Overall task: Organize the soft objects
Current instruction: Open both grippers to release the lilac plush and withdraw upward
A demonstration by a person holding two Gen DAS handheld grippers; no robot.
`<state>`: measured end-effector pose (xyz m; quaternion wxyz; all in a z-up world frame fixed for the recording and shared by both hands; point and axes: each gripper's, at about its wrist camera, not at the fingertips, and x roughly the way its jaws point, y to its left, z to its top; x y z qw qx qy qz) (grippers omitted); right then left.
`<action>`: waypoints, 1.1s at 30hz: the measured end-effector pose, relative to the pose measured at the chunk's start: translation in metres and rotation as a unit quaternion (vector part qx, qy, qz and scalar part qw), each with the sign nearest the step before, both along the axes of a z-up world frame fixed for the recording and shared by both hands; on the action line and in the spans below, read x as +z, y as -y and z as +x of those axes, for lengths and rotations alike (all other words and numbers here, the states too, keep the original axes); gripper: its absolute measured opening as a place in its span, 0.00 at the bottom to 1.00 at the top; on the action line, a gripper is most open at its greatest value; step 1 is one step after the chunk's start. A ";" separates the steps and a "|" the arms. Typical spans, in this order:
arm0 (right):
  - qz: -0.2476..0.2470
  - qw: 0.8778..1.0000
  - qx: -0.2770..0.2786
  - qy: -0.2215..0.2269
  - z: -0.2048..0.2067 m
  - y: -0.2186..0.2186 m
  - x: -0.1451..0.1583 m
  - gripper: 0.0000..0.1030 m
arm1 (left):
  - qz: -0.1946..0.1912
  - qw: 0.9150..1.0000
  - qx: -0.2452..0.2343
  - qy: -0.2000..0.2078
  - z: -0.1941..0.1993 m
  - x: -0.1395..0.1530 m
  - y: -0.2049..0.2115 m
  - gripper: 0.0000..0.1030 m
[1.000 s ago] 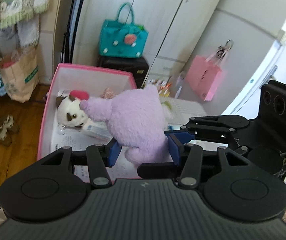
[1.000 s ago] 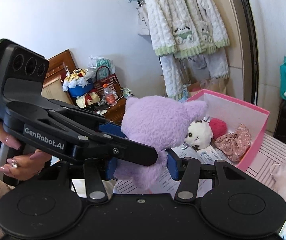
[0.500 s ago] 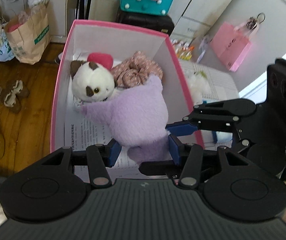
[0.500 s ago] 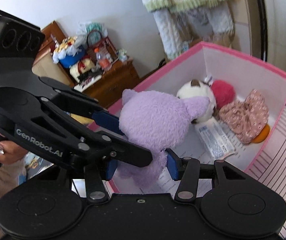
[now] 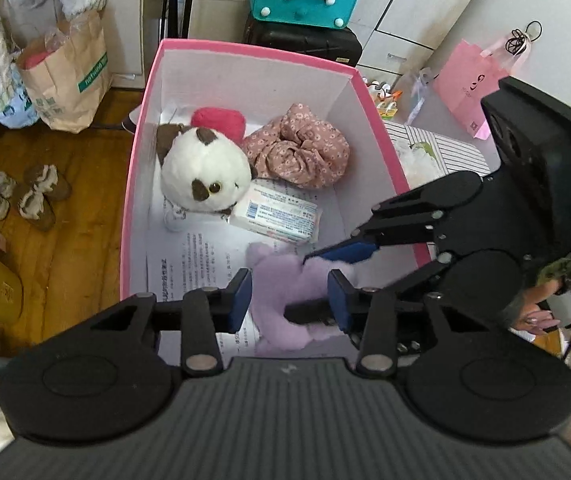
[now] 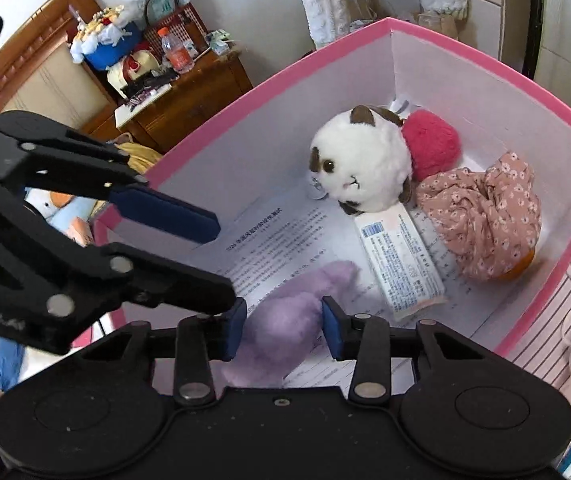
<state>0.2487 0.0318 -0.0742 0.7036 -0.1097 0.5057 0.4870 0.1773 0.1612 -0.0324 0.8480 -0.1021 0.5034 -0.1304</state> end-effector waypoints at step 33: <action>0.060 0.979 -0.064 0.184 -0.089 0.092 0.092 0.46 | 0.075 0.995 -0.039 0.060 -0.059 0.052 0.026 0.63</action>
